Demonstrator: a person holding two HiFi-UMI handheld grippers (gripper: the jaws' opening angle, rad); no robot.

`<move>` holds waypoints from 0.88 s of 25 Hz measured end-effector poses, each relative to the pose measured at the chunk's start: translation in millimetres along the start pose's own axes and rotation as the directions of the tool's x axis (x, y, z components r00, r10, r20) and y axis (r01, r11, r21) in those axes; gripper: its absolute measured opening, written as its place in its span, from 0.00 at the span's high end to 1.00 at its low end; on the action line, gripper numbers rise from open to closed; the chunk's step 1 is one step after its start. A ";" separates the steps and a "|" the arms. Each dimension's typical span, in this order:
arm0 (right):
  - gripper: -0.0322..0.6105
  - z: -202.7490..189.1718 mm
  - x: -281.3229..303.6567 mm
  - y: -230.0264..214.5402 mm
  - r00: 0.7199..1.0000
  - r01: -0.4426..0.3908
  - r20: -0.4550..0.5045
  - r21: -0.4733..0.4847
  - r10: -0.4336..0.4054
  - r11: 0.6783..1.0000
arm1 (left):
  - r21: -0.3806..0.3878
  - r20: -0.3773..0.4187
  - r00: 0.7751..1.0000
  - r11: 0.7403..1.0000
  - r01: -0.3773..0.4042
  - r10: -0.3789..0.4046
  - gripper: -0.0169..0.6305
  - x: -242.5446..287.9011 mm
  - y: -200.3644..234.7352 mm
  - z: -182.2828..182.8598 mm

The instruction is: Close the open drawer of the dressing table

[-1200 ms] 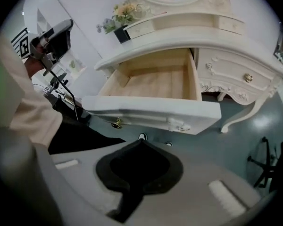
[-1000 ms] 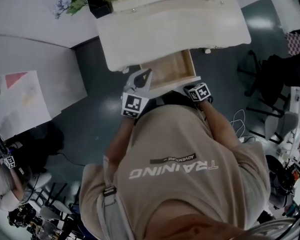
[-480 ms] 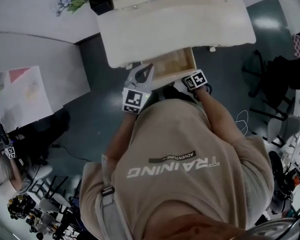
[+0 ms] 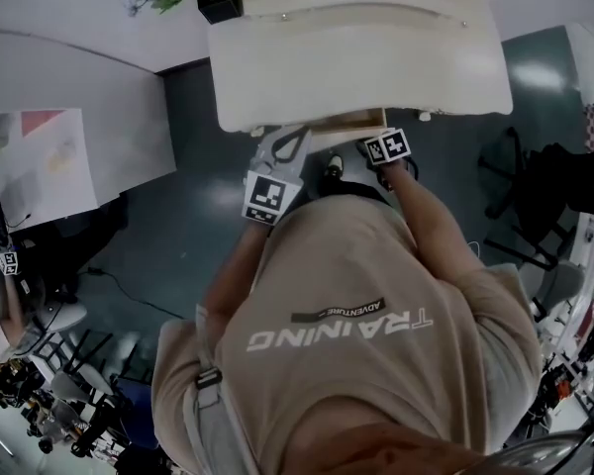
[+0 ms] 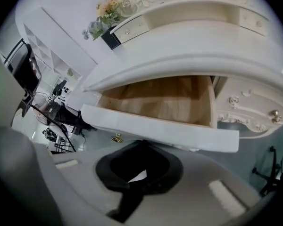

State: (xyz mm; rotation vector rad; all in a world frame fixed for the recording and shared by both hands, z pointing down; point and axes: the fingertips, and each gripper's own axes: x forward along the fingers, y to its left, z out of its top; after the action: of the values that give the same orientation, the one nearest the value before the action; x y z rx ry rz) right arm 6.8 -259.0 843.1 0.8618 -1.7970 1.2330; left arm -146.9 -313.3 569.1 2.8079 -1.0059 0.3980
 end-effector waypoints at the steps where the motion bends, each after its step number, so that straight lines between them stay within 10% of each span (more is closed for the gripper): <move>1: 0.94 6.3 0.0 -2.0 1.000 -0.001 0.004 -0.002 0.001 1.000 | -0.004 0.000 1.000 1.000 -0.012 0.012 0.96 -0.5 1.8 0.4; 22: 0.94 91.4 -7.5 -35.9 0.980 0.050 0.192 0.008 -0.050 0.999 | -0.053 -0.023 0.982 0.980 -0.191 0.190 0.96 3.6 37.6 21.2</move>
State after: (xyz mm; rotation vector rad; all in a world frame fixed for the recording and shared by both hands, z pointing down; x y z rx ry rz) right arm 20.9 -355.7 830.8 1.0520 -1.9130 1.1531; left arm -163.9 -348.9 551.2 2.6641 -1.2670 0.4089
